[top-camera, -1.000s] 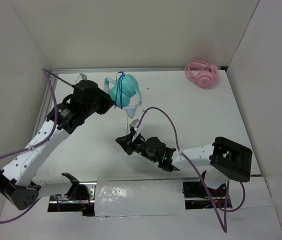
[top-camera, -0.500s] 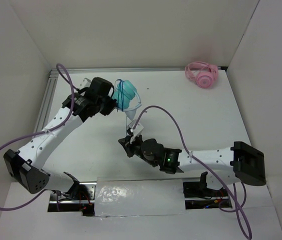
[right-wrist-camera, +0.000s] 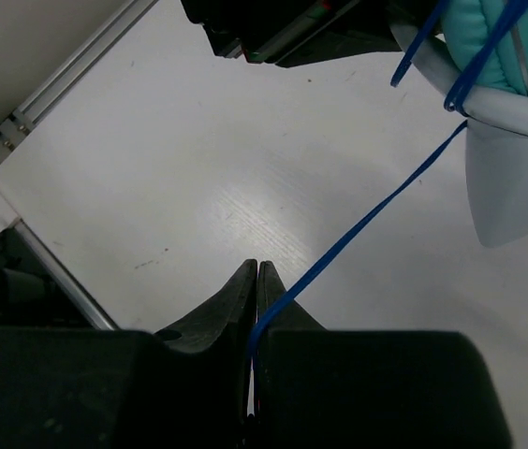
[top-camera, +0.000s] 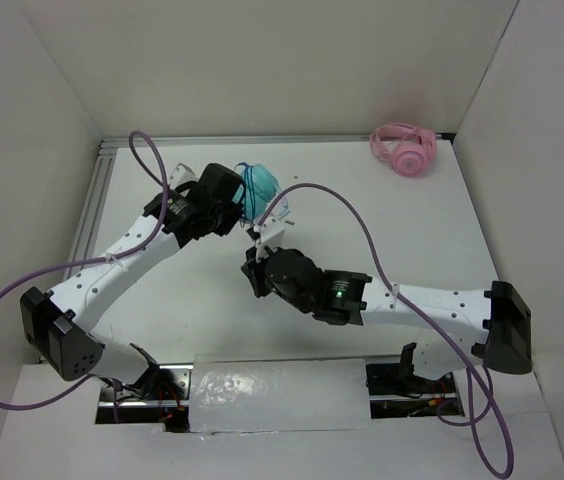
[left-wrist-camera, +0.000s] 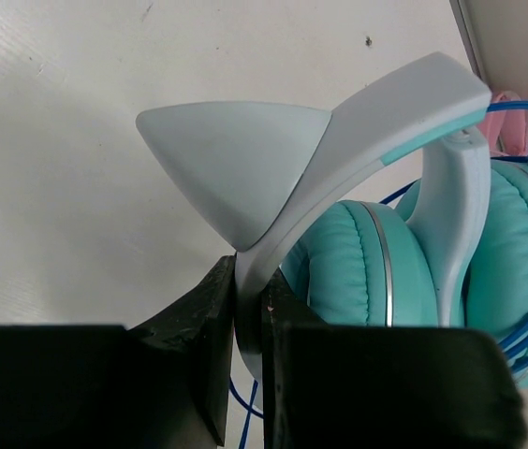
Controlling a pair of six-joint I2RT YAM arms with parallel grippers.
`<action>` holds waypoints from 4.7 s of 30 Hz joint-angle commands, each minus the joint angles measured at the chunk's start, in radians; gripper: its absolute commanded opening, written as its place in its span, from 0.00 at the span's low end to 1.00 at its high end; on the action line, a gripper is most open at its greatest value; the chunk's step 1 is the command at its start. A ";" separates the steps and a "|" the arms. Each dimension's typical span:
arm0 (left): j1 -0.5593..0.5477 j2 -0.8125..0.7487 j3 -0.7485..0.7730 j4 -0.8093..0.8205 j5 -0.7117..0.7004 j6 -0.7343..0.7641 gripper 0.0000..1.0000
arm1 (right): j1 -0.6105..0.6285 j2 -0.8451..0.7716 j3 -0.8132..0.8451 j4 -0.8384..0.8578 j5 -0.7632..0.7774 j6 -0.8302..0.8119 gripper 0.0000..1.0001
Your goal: Wrap the headphones
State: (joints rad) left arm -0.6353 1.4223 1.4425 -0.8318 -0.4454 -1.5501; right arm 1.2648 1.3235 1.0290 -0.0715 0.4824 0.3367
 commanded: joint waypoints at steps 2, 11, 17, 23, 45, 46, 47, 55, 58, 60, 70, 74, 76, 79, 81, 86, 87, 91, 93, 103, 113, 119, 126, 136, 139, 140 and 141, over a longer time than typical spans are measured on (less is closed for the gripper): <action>0.000 -0.032 -0.056 0.234 -0.050 0.127 0.00 | -0.057 -0.066 0.006 0.027 -0.246 0.001 0.09; -0.003 -0.085 -0.208 0.567 0.223 0.781 0.00 | -0.171 -0.072 0.077 -0.146 -0.311 -0.240 0.14; -0.001 -0.017 -0.214 0.522 0.324 0.912 0.00 | -0.171 0.038 0.120 -0.295 -0.123 -0.327 0.08; -0.001 0.036 -0.261 0.508 0.338 0.967 0.00 | -0.173 0.079 0.117 -0.340 0.031 -0.318 0.10; -0.003 0.259 -0.249 0.428 0.467 1.076 0.00 | -0.173 0.123 -0.087 -0.111 0.036 -0.410 0.11; -0.003 0.270 -0.248 0.425 0.468 1.079 0.00 | -0.173 0.125 -0.090 -0.111 0.047 -0.416 0.12; -0.003 0.279 -0.245 0.422 0.462 1.081 0.00 | -0.173 0.126 -0.090 -0.108 0.071 -0.418 0.13; -0.003 0.360 -0.231 0.447 0.490 1.121 0.00 | -0.215 0.183 -0.070 -0.080 0.078 -0.446 0.22; -0.003 0.389 -0.225 0.451 0.494 1.134 0.00 | -0.243 0.215 -0.058 -0.077 0.058 -0.450 0.20; -0.003 0.406 -0.218 0.456 0.511 1.150 0.00 | -0.255 0.230 -0.056 -0.065 0.035 -0.456 0.17; -0.001 0.437 -0.208 0.479 0.548 1.190 0.00 | -0.303 0.252 -0.061 -0.047 0.087 -0.442 0.29; -0.003 0.449 -0.195 0.464 0.539 1.191 0.00 | -0.318 0.227 -0.076 -0.045 0.082 -0.436 0.34; -0.003 0.460 -0.185 0.454 0.531 1.188 0.00 | -0.332 0.204 -0.083 -0.050 0.058 -0.433 0.36; -0.003 0.464 -0.172 0.447 0.533 1.191 0.00 | -0.347 0.172 -0.107 -0.034 0.021 -0.421 0.41; -0.001 0.466 -0.165 0.442 0.533 1.196 0.00 | -0.360 0.149 -0.122 -0.025 -0.019 -0.410 0.47; -0.003 0.466 -0.149 0.431 0.527 1.199 0.00 | -0.389 0.129 -0.129 -0.037 -0.064 -0.398 0.56; -0.001 0.464 -0.149 0.434 0.530 1.203 0.00 | -0.389 0.123 -0.130 -0.034 -0.065 -0.395 0.56; -0.001 0.452 -0.159 0.447 0.548 1.216 0.00 | -0.406 0.103 -0.142 -0.028 -0.096 -0.393 0.57; -0.003 0.452 -0.156 0.444 0.548 1.216 0.00 | -0.424 0.100 -0.147 -0.027 -0.099 -0.383 0.57; -0.003 0.486 -0.103 0.390 0.527 1.199 0.12 | -0.484 0.037 -0.207 -0.024 -0.097 -0.263 0.60; -0.001 0.501 -0.050 0.332 0.490 1.167 0.41 | -0.513 -0.184 -0.293 -0.004 -0.162 -0.208 0.64; -0.001 0.471 -0.028 0.307 0.465 1.161 0.66 | -0.513 -0.325 -0.334 -0.013 -0.188 -0.189 0.78; -0.001 0.452 -0.004 0.258 0.401 1.142 0.69 | -0.515 -0.406 -0.351 -0.031 -0.197 -0.173 0.85; 0.013 0.360 0.039 0.209 0.363 1.111 0.86 | -0.515 -0.435 -0.336 -0.034 -0.176 -0.139 1.00; 0.013 0.316 0.048 0.201 0.370 1.115 0.86 | -0.516 -0.469 -0.327 -0.040 -0.180 -0.108 1.00; 0.013 0.304 0.055 0.192 0.364 1.092 0.86 | -0.516 -0.490 -0.325 -0.048 -0.167 -0.076 1.00; 0.014 0.276 0.056 0.180 0.340 1.076 0.93 | -0.515 -0.503 -0.325 -0.054 -0.131 -0.061 1.00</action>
State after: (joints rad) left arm -0.6273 1.7882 1.4528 -0.6209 -0.0669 -0.4297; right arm 0.7536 0.8761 0.6857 -0.1333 0.2962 0.2146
